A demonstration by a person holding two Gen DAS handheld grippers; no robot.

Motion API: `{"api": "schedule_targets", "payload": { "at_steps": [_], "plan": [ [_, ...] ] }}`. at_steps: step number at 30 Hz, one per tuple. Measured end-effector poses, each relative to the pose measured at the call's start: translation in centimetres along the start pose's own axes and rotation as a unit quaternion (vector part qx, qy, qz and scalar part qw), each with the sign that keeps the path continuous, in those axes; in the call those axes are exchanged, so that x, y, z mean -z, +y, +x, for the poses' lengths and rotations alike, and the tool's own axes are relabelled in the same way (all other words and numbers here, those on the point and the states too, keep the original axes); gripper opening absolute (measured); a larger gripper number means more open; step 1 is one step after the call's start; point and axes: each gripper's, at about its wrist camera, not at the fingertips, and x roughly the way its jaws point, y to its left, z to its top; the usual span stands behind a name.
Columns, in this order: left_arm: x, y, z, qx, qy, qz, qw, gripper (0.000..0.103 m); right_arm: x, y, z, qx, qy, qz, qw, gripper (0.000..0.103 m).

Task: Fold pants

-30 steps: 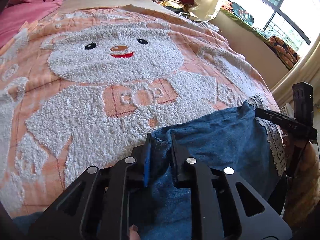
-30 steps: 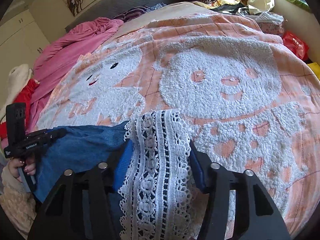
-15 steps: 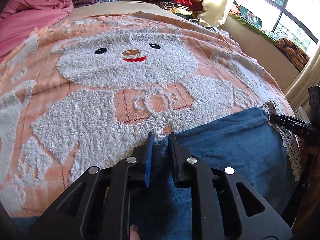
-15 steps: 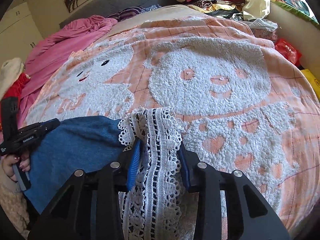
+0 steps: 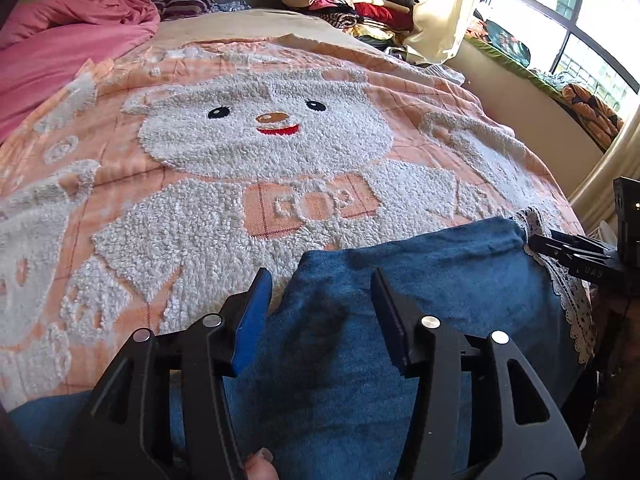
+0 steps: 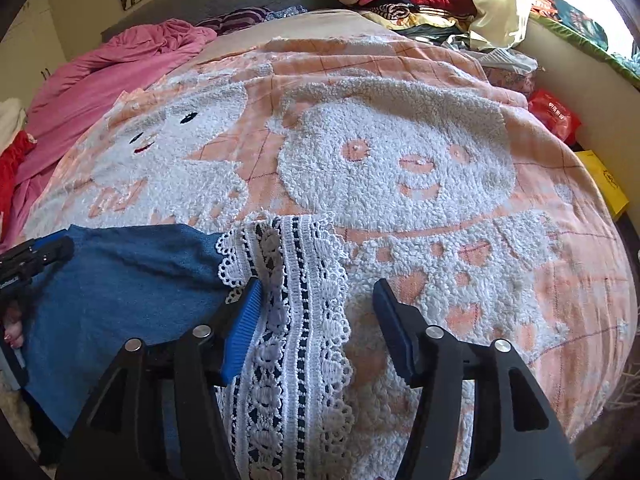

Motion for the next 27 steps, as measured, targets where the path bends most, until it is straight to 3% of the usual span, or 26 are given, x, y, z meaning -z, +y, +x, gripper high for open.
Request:
{"api": "schedule_targets", "payload": {
  "at_steps": [6,8,14,27],
  "plan": [
    [0.1,-0.7,-1.7,-0.007,-0.009,0.01,0.9999,0.052,0.6,-0.1,-2.1,0.006,-0.013,0.015,1.0,0.065],
    [0.1,-0.8,-2.2,-0.006,-0.013,0.006,0.9999,0.052,0.8,0.2,-3.3,0.007,-0.028,0.014,0.999,0.078],
    [0.2,-1.1,-3.4,-0.005,-0.024,0.002,0.9997,0.057,1.7,0.9,-6.4,-0.002,-0.057,0.01,0.998,0.078],
    [2.0,-2.8,-6.2,-0.007,-0.039,0.019,0.999,0.065,5.4,2.6,-10.6,-0.021,-0.078,0.025,0.996,0.078]
  ]
}}
